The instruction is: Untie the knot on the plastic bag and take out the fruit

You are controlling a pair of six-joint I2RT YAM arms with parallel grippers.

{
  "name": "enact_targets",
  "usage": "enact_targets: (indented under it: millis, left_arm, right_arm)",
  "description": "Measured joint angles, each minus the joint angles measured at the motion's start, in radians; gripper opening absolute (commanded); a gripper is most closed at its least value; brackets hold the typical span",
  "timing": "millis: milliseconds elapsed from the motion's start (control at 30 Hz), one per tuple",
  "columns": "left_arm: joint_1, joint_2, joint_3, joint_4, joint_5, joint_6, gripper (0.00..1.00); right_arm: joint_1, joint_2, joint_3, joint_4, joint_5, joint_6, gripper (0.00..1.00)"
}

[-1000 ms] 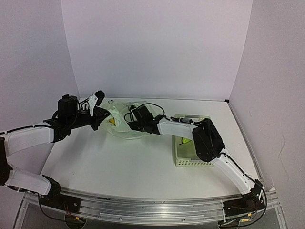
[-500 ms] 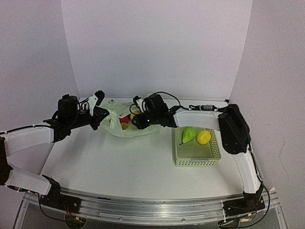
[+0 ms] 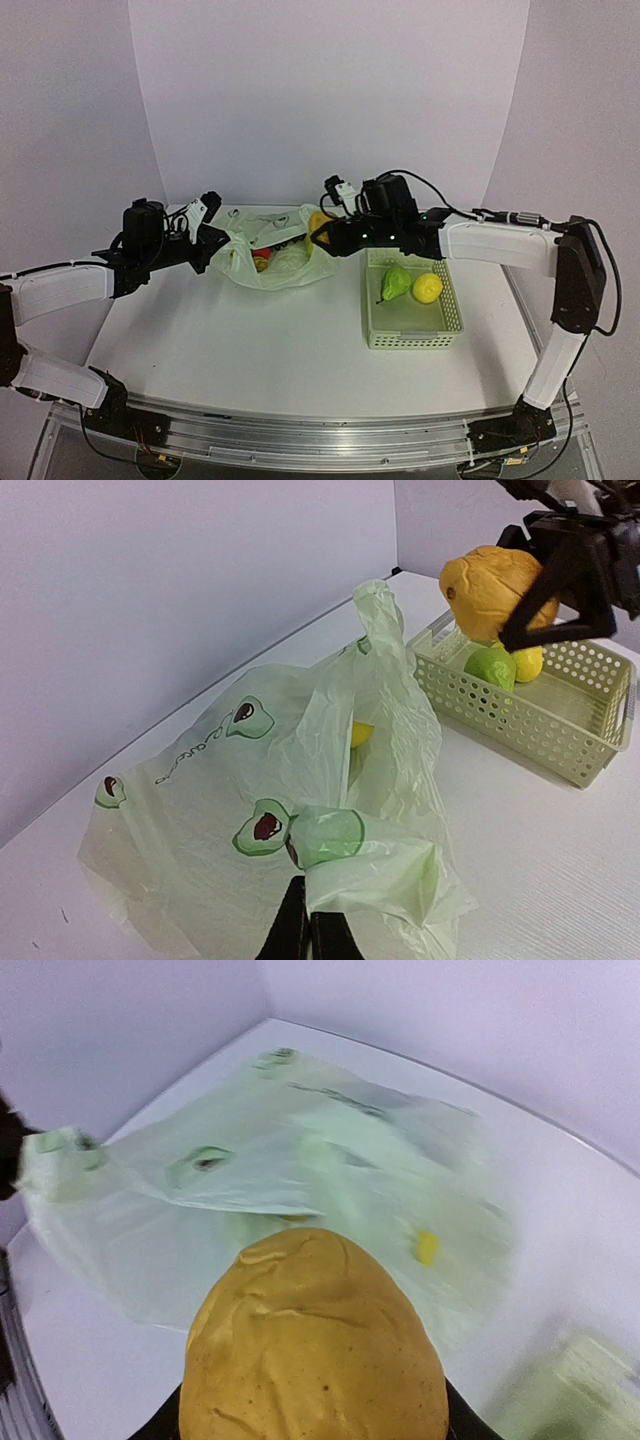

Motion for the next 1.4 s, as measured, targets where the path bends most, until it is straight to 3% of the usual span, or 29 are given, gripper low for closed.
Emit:
enact_targets:
  millis: [133,233,333,433,500,667,867,967,1100,1233,1400]
  left_arm:
    - [0.000,-0.002,0.000,0.000,0.001,0.007,0.00]
    - [0.000,-0.006,0.000,0.000,0.001,0.008,0.00]
    - [0.000,-0.007,0.000,0.000,0.003,0.008,0.00]
    - [0.000,-0.007,0.000,0.000,0.008,0.009,0.00]
    - [0.000,-0.007,0.000,0.000,0.013,0.011,0.00]
    - [0.000,-0.009,0.000,-0.001,0.018,0.024,0.00]
    - [0.000,-0.045,0.000,-0.003,0.020,0.042,0.00]
    - [0.000,-0.078,0.000,-0.010,0.036,0.059,0.00]
    - [0.000,-0.117,0.000,-0.014,0.068,0.076,0.00]
    - [0.001,-0.119,0.000,-0.015,0.078,0.077,0.00]
    - [0.001,-0.116,0.000,-0.015,0.077,0.060,0.00]
  right_arm:
    - [-0.106,-0.045,-0.033,-0.114,0.172,0.087,0.27]
    - [-0.177,-0.051,-0.044,-0.192,0.280,0.152,0.35]
    - [-0.194,-0.051,-0.056,-0.275,0.334,0.207,0.63]
    - [-0.183,-0.050,-0.056,-0.338,0.357,0.237,0.84]
    - [-0.178,-0.045,-0.049,-0.368,0.365,0.254,0.89]
    - [-0.171,-0.029,-0.008,-0.420,0.407,0.261,0.90]
    - [-0.170,-0.025,0.083,-0.457,0.394,0.241,0.75]
    - [-0.141,-0.002,0.172,-0.436,0.325,0.183,0.73]
    - [-0.015,0.062,0.248,-0.286,0.139,0.027,0.59]
    - [0.096,0.197,0.331,-0.150,-0.048,0.003,0.52]
    - [0.113,0.377,0.404,-0.083,-0.151,0.004,0.47]
